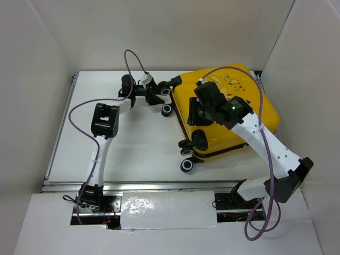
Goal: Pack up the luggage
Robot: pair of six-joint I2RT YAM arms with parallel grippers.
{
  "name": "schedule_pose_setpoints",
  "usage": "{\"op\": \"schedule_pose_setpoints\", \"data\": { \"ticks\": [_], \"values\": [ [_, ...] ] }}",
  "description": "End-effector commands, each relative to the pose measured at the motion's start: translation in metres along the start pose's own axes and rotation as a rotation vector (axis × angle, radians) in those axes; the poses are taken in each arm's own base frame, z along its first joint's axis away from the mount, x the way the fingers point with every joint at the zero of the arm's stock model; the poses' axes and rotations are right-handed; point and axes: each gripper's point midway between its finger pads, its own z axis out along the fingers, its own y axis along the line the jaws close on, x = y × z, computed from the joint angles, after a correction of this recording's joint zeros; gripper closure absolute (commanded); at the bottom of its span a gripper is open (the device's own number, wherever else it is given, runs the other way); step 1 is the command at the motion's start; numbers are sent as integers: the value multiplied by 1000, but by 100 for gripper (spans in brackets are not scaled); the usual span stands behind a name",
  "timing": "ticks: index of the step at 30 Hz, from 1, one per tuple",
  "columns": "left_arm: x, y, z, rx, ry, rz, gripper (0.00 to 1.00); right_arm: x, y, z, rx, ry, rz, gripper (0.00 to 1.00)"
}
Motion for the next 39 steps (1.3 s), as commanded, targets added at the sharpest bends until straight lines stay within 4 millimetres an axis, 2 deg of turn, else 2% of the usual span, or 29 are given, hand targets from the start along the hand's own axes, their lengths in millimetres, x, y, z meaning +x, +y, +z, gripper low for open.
{"op": "schedule_pose_setpoints", "data": {
  "ticks": [1, 11, 17, 22, 25, 26, 27, 32, 33, 34, 37, 38, 39],
  "values": [
    [-21, -7, 14, 69, -12, 176, 25, 1, -1, 0, -2, 16, -15, 56],
    [-36, -14, 37, 107, -17, 196, 26, 6, -1, 7, -13, 41, -12, 56],
    [-32, -19, 36, 136, -5, 184, 36, 5, -1, 9, -11, 41, -8, 57],
    [-30, -21, 36, 144, 1, 165, 53, 6, -1, 9, -14, 41, -5, 57],
    [-29, -19, 35, 131, -1, 138, 79, 4, 0, 8, -16, 33, -1, 57],
    [-29, -18, 35, 124, -3, 132, 93, 4, 0, 7, -14, 32, -2, 57],
    [-29, -17, 35, 112, -6, 109, 100, 4, 0, 7, -16, 31, -2, 57],
    [-31, -16, 32, 59, -27, 86, 100, 3, -2, 6, -10, 22, 2, 57],
    [-24, -19, 30, 44, -28, 47, 100, 4, -2, 5, -11, 19, 3, 57],
    [-35, -21, 29, 26, -37, 43, 100, 3, -3, 6, -9, 13, 7, 57],
    [-44, -28, 19, -46, -73, -58, 100, 1, 0, 7, -34, -2, 12, 58],
    [-35, -37, 17, -50, -72, -130, 100, 2, 1, 8, -39, -2, 15, 58],
    [-47, -43, 16, -49, -80, -124, 100, 3, 2, 9, -39, 1, 13, 58]
  ]
}}
